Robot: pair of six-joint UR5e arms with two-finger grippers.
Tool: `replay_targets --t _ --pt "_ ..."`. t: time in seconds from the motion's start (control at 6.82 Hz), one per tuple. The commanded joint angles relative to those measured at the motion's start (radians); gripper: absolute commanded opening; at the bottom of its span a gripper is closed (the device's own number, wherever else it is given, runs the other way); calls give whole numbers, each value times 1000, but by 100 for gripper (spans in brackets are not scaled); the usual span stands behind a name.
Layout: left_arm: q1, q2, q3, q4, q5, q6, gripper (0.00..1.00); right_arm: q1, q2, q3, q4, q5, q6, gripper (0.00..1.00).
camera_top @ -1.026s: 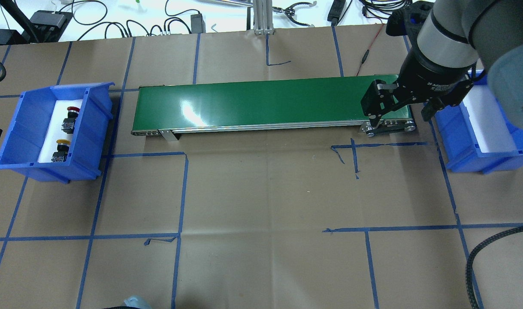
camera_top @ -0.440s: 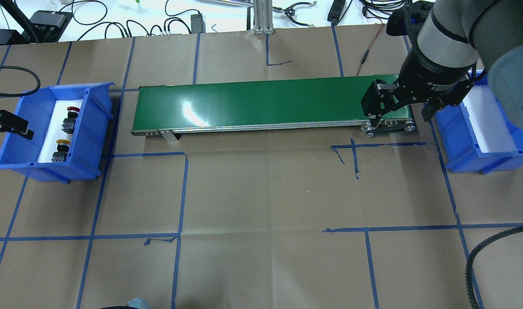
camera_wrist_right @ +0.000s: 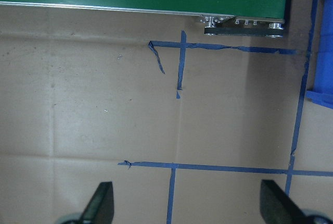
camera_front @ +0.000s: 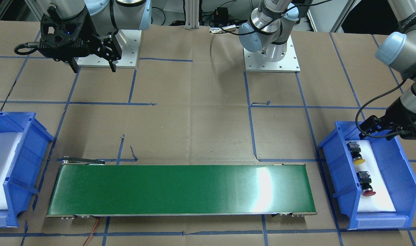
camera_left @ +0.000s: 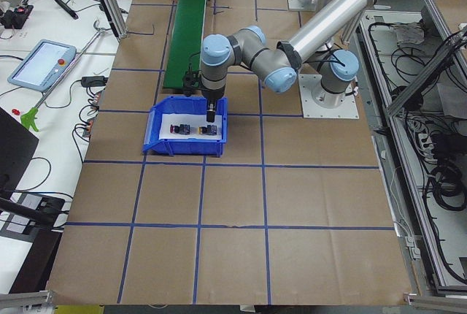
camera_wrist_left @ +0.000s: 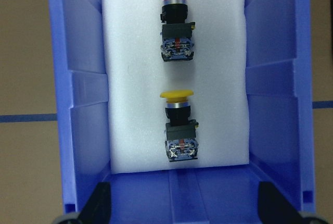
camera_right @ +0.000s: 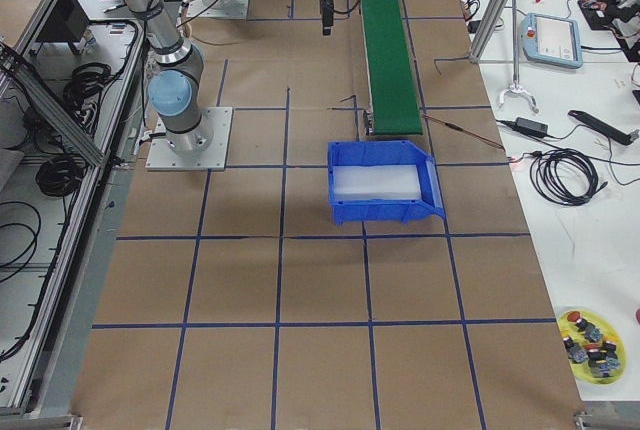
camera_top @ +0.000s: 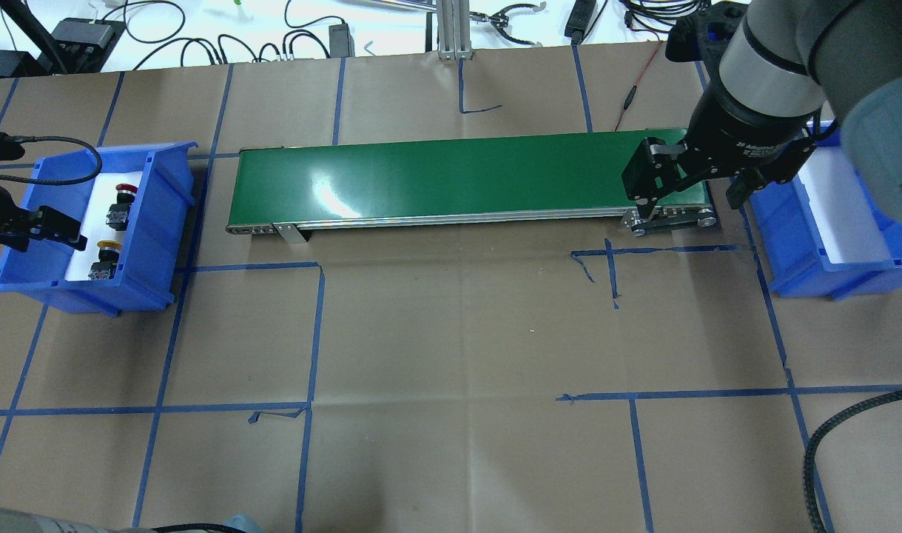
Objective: Transport two buttons from left to right
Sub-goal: 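Lower the left gripper into the bin toward the yellow-capped button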
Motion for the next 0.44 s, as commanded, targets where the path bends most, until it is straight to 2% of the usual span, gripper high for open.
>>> replay_targets --t 0.0,0.29 --pt "-26 -65 -16 78 3 -4 99 0 1 2 0 0 0 100" --pt "-51 -96 -31 130 3 -3 99 0 1 2 -2 2 0 100"
